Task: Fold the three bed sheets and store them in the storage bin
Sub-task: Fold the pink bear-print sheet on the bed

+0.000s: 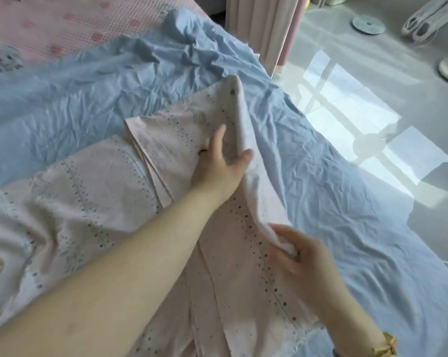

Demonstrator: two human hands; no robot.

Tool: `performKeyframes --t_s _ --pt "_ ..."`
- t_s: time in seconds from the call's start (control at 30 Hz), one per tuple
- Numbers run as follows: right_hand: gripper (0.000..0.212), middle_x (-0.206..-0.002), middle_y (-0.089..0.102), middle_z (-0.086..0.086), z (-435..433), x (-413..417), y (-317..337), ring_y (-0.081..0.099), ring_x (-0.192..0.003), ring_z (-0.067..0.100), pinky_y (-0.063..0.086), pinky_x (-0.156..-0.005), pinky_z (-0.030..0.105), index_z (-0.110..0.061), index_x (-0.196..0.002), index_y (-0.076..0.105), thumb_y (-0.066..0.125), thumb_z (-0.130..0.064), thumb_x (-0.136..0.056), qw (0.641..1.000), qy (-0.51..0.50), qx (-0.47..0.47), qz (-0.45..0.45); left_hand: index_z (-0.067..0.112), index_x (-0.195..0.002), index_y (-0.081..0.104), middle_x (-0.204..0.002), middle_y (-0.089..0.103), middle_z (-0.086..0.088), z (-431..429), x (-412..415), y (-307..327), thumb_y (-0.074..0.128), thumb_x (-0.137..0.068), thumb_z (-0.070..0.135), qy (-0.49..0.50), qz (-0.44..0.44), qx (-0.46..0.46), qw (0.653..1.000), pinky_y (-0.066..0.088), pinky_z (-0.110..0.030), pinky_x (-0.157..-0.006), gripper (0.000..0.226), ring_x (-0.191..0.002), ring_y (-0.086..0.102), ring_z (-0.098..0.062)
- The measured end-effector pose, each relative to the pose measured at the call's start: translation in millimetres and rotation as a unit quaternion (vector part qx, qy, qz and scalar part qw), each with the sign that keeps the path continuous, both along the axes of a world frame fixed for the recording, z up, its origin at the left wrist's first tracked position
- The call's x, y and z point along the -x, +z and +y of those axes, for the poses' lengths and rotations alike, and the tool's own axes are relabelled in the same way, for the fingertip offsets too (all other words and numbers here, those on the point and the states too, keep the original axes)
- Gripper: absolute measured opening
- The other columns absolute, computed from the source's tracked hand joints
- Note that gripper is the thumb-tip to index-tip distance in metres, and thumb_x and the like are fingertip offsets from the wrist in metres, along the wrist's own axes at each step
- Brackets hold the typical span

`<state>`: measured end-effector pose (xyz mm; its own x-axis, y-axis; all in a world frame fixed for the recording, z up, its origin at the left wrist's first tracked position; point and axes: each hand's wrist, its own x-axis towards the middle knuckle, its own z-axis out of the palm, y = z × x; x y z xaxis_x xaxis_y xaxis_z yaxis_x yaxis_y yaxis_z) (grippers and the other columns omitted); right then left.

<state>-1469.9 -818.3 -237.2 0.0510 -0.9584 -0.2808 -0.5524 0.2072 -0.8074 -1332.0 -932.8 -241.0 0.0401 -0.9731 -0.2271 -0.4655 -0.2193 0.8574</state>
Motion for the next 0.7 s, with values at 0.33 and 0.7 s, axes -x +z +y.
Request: performKeyframes --t_s 0.33,0.7 --pt "0.050 -0.064 0.057 -0.033 36 -50 0 0.058 -0.071 -0.008 0.043 -0.062 0.009 -0.071 -0.100 0.036 0.059 -0.029 -0.084 0.996 0.084 0.010 -0.027 0.014 -0.137 0.040 -0.145 0.030 -0.016 -33 -47 -21 0.038 -0.092 0.002 -0.008 -0.127 -0.133 0.983 0.035 -0.030 -0.105 0.047 -0.130 0.037 -0.029" --pt "0.030 -0.085 0.061 -0.035 103 -169 -7 0.056 -0.091 -0.014 0.038 -0.081 0.002 -0.065 -0.111 0.046 0.049 -0.051 -0.085 0.961 0.256 -0.103 -0.029 0.027 -0.145 0.023 -0.152 0.022 -0.011 101 -193 1 0.027 -0.090 -0.009 0.072 -0.238 0.027 0.968 0.037 -0.030 -0.093 0.066 -0.133 0.033 -0.026"
